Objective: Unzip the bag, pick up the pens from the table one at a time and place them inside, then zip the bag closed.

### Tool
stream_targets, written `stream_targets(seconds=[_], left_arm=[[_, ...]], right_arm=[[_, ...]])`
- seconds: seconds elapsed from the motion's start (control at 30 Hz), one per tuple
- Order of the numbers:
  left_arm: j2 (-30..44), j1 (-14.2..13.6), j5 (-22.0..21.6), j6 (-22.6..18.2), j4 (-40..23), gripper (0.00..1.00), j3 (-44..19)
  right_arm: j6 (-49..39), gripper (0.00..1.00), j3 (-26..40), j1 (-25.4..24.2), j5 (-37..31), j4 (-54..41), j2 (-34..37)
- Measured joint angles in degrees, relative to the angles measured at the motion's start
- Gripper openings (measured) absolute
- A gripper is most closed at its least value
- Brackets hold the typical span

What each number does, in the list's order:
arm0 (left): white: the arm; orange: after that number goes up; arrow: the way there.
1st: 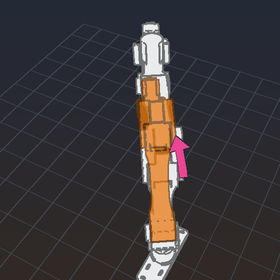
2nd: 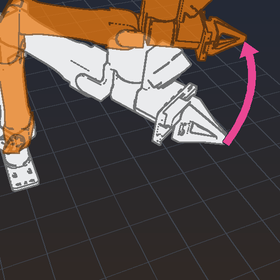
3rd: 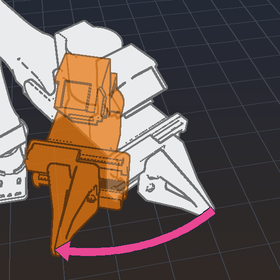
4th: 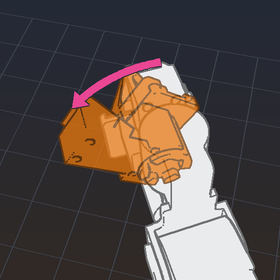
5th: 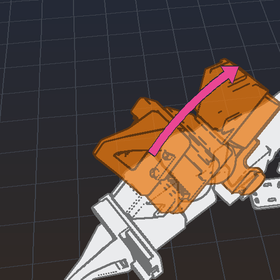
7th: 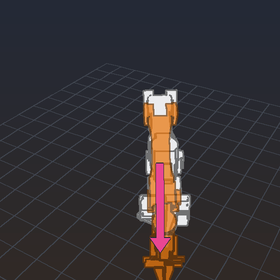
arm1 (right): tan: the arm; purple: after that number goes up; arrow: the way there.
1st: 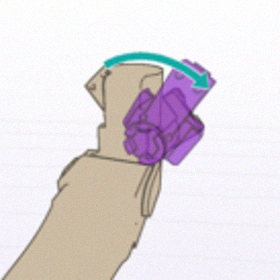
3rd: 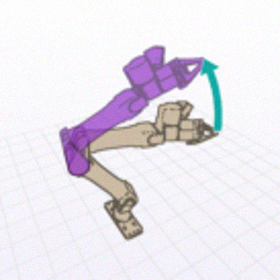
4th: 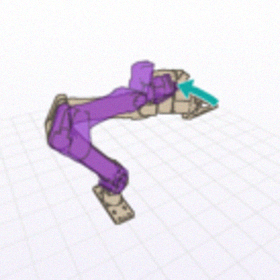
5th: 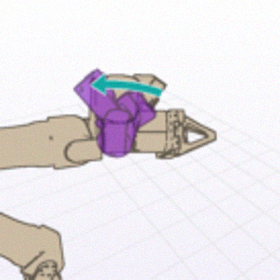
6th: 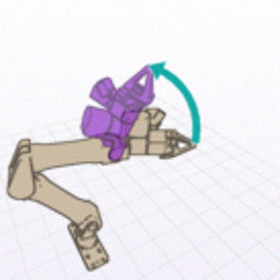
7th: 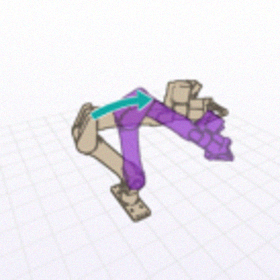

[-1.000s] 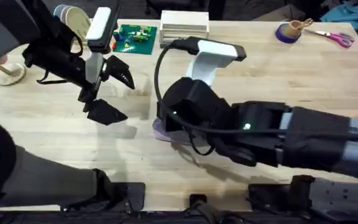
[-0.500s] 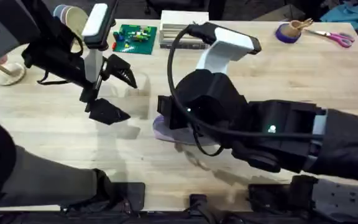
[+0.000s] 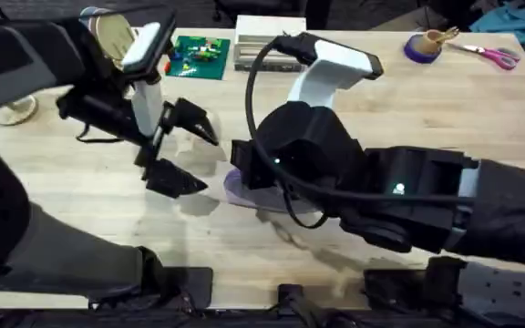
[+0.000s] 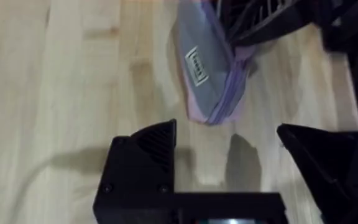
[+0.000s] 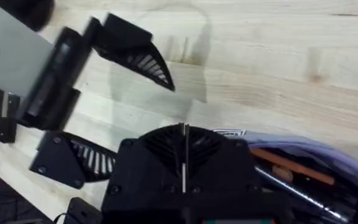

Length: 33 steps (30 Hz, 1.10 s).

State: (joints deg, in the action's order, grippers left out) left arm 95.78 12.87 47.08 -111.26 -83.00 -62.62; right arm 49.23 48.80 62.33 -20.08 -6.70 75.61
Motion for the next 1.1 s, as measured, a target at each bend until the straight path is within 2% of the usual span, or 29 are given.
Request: stream_targets(seconds=[0.4,0.43,0.47,0.5,0.57,0.77,1.1], left_arm=[[0.6,-7.3,2.7,-1.8,7.9,0.993,6.8],[0.7,-10.4,2.8,-1.9,10.0,0.993,7.3],[0.7,-10.7,2.8,-1.8,10.0,0.832,7.3],[0.7,-10.7,3.1,-2.1,10.6,0.074,7.3],[0.7,-10.8,3.2,-2.1,10.6,0.045,7.3],[0.7,-10.8,3.2,-2.1,10.6,0.045,7.3],[0.7,-10.8,3.2,-2.1,10.6,0.045,7.3]], right_arm=[[0.0,0.03,0.0,0.0,0.0,0.0,0.0],[0.0,0.03,0.0,0.0,0.0,0.2,0.0],[0.0,0.03,0.0,0.0,0.0,0.2,0.0],[0.0,0.03,0.0,0.0,0.0,0.2,0.0],[-0.9,0.03,0.0,0.0,0.0,0.2,0.0],[-3.0,0.03,0.0,-0.1,0.0,-2.5,-1.9],[-4.1,0.03,0.0,-6.5,0.0,-18.5,-11.6]])
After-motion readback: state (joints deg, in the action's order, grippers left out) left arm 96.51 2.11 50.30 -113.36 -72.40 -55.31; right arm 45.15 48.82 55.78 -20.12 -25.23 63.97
